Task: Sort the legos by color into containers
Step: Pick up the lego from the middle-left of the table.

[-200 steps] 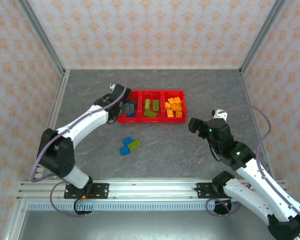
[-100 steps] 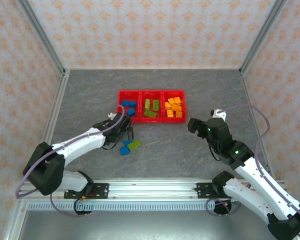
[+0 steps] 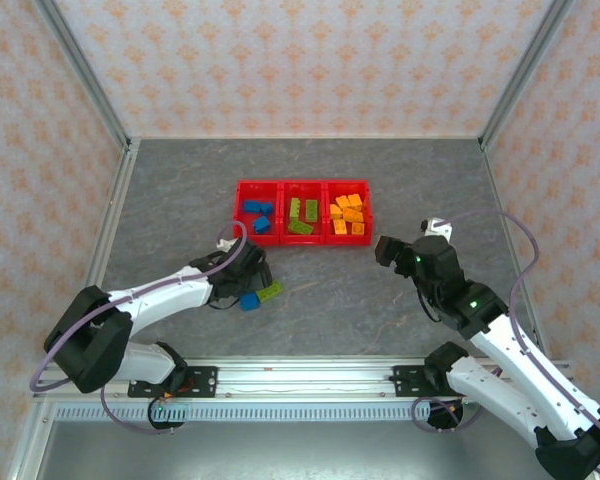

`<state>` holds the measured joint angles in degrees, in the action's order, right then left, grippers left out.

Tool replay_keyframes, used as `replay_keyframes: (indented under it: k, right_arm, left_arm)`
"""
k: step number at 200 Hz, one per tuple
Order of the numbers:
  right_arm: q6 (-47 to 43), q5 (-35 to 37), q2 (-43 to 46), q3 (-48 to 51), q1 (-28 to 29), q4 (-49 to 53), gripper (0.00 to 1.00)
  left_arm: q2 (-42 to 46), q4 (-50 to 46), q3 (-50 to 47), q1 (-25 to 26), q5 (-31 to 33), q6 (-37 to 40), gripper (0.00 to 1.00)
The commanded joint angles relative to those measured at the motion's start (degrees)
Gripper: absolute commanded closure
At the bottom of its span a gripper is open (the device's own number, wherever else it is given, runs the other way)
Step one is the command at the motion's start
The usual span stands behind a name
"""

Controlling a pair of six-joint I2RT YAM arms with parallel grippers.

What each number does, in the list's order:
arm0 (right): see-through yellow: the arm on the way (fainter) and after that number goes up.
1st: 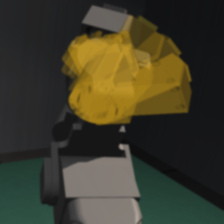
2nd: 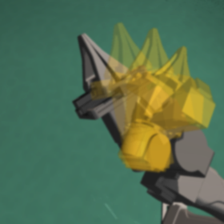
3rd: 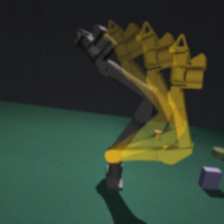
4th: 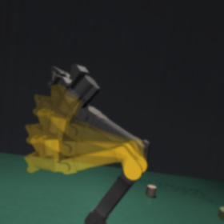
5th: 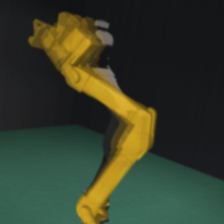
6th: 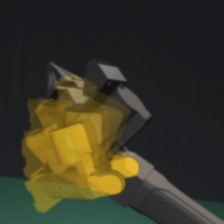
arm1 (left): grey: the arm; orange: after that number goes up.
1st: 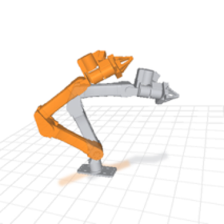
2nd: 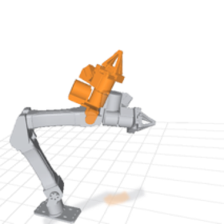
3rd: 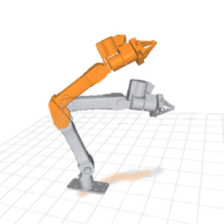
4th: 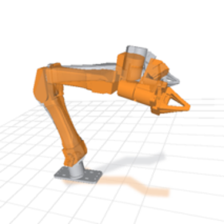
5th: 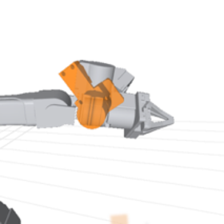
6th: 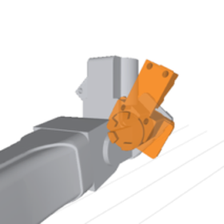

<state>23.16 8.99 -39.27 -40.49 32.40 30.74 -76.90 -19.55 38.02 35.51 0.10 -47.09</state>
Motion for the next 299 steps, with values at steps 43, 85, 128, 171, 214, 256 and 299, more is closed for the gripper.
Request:
replay_keyframes:
  k: [43,85,128,171,214,256,299]
  right_arm:
    - [-0.4,0.0,0.7,0.4,-0.1,-0.8,0.00]
    - [-0.5,0.1,0.7,0.4,-0.1,-0.8,0.00]
    - [-0.5,0.3,0.7,0.3,-0.1,-0.6,0.00]
    - [-0.5,0.4,0.6,0.4,-0.1,-0.7,0.00]
    - [-0.5,0.6,0.7,0.5,-0.1,-0.8,0.00]
    - [-0.6,0.5,0.2,0.4,-0.1,-0.9,0.00]
    - [-0.6,0.6,0.4,0.2,-0.1,-0.5,0.00]
  left_arm:
    - [-3.7,3.1,0.2,0.9,-0.1,-1.9,0.25]
    - [-6.5,4.2,0.6,0.9,0.2,-1.5,0.26]
    - [-9.0,4.6,2.4,0.9,1.0,-0.3,0.39]
    - [-10.9,5.5,3.1,0.7,1.8,0.8,0.53]
    - [-8.6,6.0,4.0,0.8,2.8,1.6,0.62]
    - [-2.3,2.8,7.1,0.7,7.3,5.5,0.64]
    - [-4.3,-2.3,16.0,-2.7,10.6,11.1,0.64]
